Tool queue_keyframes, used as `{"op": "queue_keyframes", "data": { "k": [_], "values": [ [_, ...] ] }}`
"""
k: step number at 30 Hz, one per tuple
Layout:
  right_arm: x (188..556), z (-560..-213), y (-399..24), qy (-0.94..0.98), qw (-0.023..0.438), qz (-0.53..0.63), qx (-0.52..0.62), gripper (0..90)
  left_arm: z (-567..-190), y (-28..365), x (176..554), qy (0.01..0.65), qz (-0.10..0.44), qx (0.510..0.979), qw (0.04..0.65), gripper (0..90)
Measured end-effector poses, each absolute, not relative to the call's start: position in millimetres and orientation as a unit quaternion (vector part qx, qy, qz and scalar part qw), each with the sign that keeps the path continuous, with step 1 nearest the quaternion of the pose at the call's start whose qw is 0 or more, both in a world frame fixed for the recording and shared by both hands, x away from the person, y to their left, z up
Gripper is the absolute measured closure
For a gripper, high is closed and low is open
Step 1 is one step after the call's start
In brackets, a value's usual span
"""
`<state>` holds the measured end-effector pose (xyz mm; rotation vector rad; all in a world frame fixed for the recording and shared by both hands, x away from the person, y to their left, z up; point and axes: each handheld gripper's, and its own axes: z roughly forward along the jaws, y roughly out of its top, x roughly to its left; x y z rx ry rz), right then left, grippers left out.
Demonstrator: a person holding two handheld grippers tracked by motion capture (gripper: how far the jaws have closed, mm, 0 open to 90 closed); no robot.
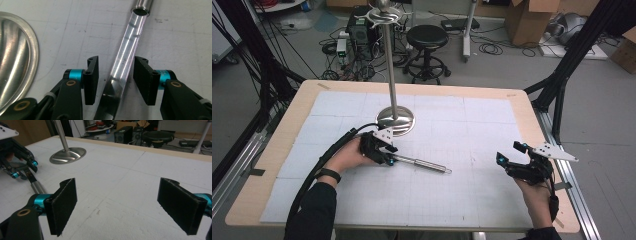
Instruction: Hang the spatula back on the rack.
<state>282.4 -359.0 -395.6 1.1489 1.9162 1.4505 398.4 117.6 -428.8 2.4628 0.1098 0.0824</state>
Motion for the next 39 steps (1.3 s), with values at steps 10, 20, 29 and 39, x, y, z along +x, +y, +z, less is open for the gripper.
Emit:
{"op": "queue_keyframes", "data": {
  "k": [10, 20, 29, 39],
  "values": [
    [283.2, -396.8, -358.6, 0.7, 0.236, 0.528, 0.419, 15.4, -427.9, 116.7, 395.8, 0.04, 0.031, 0.944, 0.325, 63.8],
    [282.7, -396.2, -358.8, 0.699, 0.235, 0.529, 0.42, 15.4, -425.3, 113.6, 389.5, 0.048, 0.031, 0.949, 0.311, 74.3],
    [283.3, -396.3, -360.3, 0.699, 0.236, 0.529, 0.419, 15.4, -425.8, 117.2, 392.5, 0.083, 0.008, 0.947, 0.31, 69.3],
    [283.2, -396.1, -358.6, 0.699, 0.235, 0.529, 0.42, 15.4, -425.5, 117.0, 393.9, 0.101, 0.001, 0.947, 0.304, 67.4]
  ]
}}
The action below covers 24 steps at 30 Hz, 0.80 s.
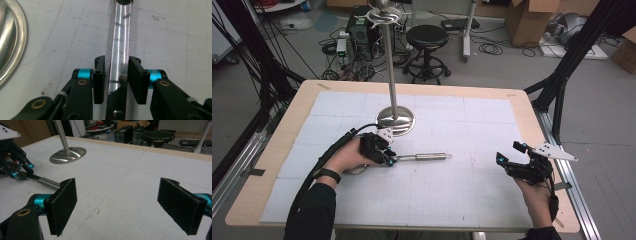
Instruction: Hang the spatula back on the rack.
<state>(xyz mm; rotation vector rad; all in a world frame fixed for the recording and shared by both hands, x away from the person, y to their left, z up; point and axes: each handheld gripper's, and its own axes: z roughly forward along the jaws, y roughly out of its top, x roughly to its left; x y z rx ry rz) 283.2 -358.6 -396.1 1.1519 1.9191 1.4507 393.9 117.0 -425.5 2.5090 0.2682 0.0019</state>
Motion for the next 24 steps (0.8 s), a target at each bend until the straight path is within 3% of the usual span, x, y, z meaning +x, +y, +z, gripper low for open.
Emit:
{"op": "queue_keyframes", "data": {
  "k": [8, 24],
  "values": [
    [283.8, -396.1, -357.0, 0.702, 0.234, 0.528, 0.417, 15.4, -424.0, 114.0, 391.7, 0.103, 0.012, 0.95, 0.295, 72.6],
    [283.9, -395.8, -358.2, 0.7, 0.235, 0.53, 0.418, 15.4, -421.0, 111.4, 385.5, 0.094, 0.036, 0.954, 0.283, 74.7]
  ]
}}
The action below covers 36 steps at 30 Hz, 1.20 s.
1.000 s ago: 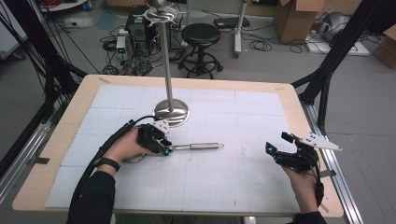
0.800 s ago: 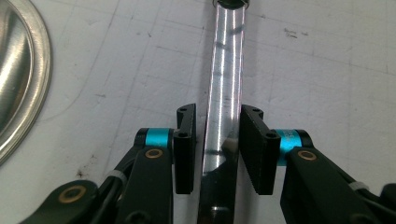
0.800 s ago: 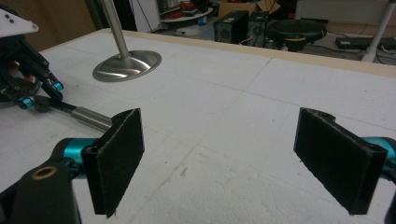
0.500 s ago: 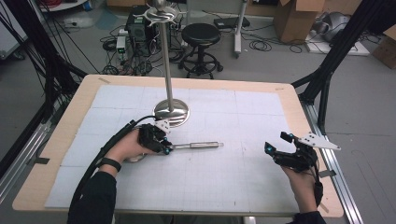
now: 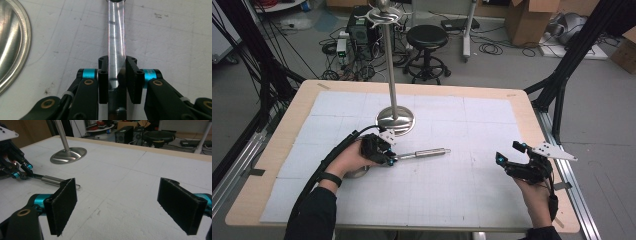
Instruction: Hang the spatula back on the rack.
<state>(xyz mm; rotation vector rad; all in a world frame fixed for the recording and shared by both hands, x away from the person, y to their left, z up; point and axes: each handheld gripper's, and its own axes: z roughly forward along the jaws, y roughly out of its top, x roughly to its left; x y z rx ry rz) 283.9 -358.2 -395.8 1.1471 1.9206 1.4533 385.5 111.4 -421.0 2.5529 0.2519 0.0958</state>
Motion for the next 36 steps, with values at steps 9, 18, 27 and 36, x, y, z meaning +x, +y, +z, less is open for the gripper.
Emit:
{"op": "queue_keyframes", "data": {
  "k": [9, 18, 27, 36],
  "values": [
    [284.6, -396.0, -357.9, 0.699, 0.236, 0.53, 0.417, 15.4, -412.6, 130.0, 381.9, 0.12, 0.061, 0.94, 0.314, 74.8],
    [284.8, -396.1, -356.5, 0.701, 0.236, 0.528, 0.417, 15.4, -382.9, 156.9, 370.5, 0.153, 0.107, 0.91, 0.37, 74.8],
    [284.6, -395.7, -354.7, 0.701, 0.235, 0.529, 0.416, 15.4, -347.2, 186.4, 351.7, 0.179, 0.164, 0.862, 0.444, 74.8],
    [284.9, -395.5, -353.2, 0.702, 0.236, 0.528, 0.415, 15.4, -325.6, 207.1, 334.0, 0.197, 0.22, 0.806, 0.512, 74.9]
  ]
}}
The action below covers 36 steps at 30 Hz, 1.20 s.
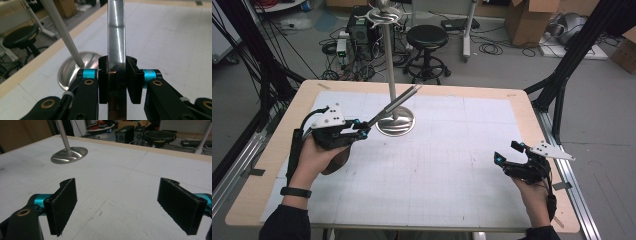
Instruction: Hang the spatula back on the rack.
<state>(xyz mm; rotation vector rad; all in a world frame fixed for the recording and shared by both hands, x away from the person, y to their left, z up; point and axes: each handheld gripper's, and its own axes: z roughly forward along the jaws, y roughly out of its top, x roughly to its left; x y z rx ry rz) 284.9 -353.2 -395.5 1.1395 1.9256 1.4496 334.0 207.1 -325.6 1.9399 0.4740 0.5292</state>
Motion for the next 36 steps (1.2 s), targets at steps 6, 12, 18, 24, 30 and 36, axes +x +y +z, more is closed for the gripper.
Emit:
{"op": "queue_keyframes", "data": {
  "k": [6, 12, 18, 24, 30, 36],
  "values": [
    [285.1, -395.6, -353.3, 0.703, 0.236, 0.527, 0.415, 15.4, -314.7, 220.0, 324.5, 0.199, 0.243, 0.77, 0.556, 74.8],
    [285.2, -396.0, -352.3, 0.703, 0.234, 0.528, 0.416, 15.4, -304.6, 231.1, 315.1, 0.205, 0.283, 0.73, 0.588, 74.8],
    [285.2, -396.1, -351.6, 0.704, 0.235, 0.526, 0.416, 15.4, -297.0, 240.6, 313.6, 0.224, 0.302, 0.699, 0.608, 74.8],
    [285.3, -396.0, -352.0, 0.704, 0.234, 0.526, 0.416, 15.4, -294.6, 245.0, 314.7, 0.238, 0.32, 0.684, 0.611, 74.8],
    [285.6, -396.2, -351.9, 0.704, 0.235, 0.526, 0.415, 15.4, -294.0, 245.9, 318.1, 0.254, 0.341, 0.675, 0.603, 74.8],
    [285.3, -396.0, -352.0, 0.704, 0.234, 0.526, 0.416, 15.4, -295.6, 245.0, 323.5, 0.258, 0.341, 0.675, 0.601, 74.8]
  ]
}}
